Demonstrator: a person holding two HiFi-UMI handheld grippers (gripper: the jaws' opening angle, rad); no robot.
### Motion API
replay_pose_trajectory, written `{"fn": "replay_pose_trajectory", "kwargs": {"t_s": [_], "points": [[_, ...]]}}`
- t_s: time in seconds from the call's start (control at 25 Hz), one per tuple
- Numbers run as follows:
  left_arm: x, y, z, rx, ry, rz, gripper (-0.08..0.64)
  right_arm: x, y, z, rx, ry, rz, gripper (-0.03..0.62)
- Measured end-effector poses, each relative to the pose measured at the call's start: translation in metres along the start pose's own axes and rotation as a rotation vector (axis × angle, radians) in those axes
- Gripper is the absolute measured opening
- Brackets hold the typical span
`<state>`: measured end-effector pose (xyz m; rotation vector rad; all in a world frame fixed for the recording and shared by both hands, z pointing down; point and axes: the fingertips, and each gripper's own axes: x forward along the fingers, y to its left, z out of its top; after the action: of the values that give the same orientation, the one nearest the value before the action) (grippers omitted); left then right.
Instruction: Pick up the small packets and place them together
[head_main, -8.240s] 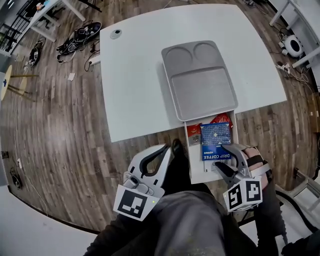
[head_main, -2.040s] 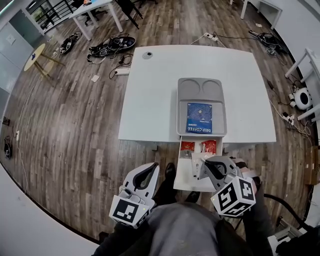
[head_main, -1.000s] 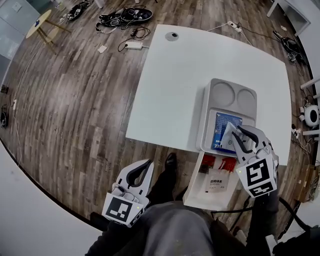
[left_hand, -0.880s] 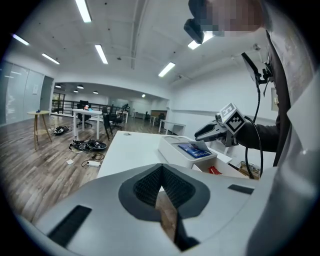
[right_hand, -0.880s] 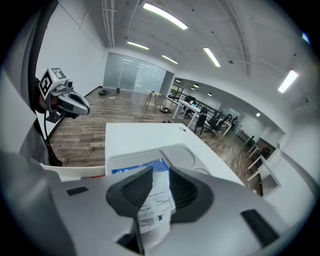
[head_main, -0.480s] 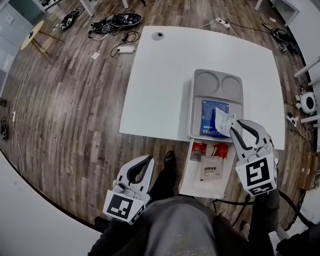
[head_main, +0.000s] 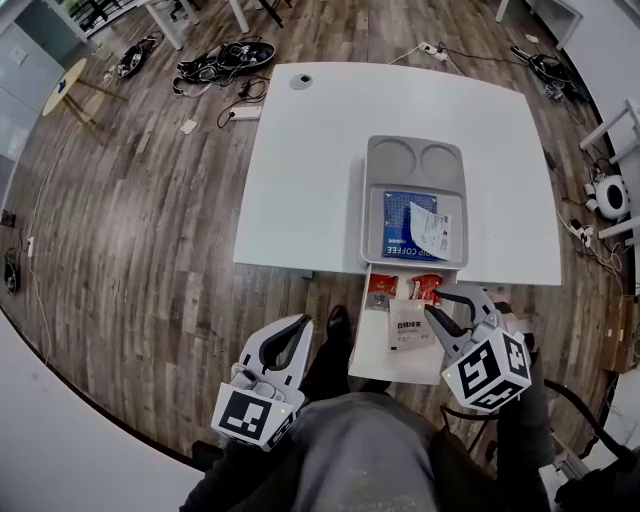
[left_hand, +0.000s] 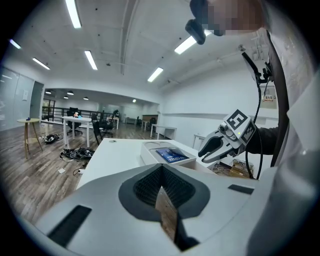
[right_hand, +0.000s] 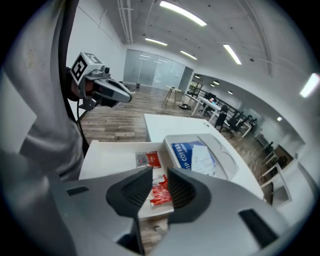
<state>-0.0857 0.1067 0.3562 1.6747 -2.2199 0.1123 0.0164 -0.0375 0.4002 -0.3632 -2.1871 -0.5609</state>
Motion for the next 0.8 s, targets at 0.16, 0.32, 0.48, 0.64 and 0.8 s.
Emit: {"fn": "replay_pose_trajectory", "kwargs": {"t_s": [0.16,0.32,0.48,0.64,0.8], "points": [[-0.002,0.006,-0.003,-0.008,0.004,0.011,-0.003,0.019,0.023,0.007,-0.065,0.026,0.082,0.091],[-0.004,0.016,-0.007,-0.026,0.016,0.031,-0.003,0.04,0.035,0.004,-0.151,0.107,0.149,0.091],[-0.002,0.032,-0.015,-0.053,0.032,0.047,-0.003,0.059,0.039,-0.003,-0.185,0.194,0.207,0.091],[0.003,0.045,-0.02,-0.074,0.039,0.056,-0.003,0.073,0.042,-0.018,-0.195,0.3,0.266,0.091],[0.008,0.051,-0.024,-0.086,0.043,0.06,-0.003,0.081,0.042,-0.03,-0.198,0.377,0.301,0.091]]}}
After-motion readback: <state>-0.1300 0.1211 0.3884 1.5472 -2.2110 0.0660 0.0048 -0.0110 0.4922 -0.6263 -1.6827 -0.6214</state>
